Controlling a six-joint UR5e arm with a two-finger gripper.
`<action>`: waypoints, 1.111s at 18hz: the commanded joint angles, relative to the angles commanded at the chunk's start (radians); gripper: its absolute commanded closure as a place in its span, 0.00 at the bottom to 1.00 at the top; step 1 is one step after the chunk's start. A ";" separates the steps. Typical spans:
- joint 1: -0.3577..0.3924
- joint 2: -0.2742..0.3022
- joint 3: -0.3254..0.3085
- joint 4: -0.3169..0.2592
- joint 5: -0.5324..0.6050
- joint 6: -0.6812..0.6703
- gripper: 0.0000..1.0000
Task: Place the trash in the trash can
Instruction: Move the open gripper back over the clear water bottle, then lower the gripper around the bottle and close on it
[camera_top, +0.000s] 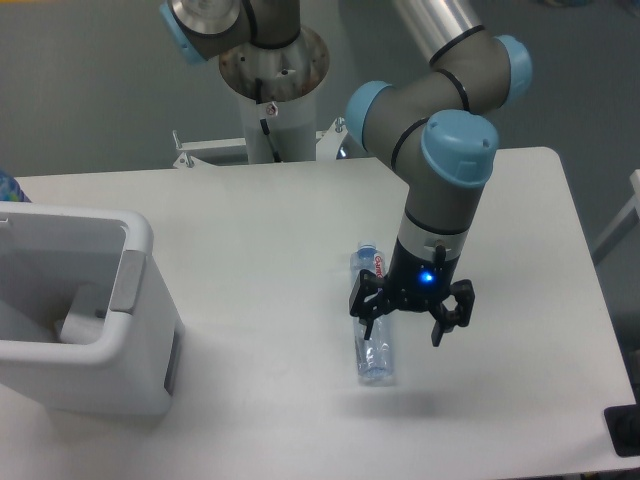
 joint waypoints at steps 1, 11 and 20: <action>-0.002 -0.002 0.000 0.000 0.006 0.000 0.00; -0.029 -0.022 0.005 -0.074 0.100 0.000 0.00; -0.060 -0.043 0.000 -0.075 0.172 -0.003 0.00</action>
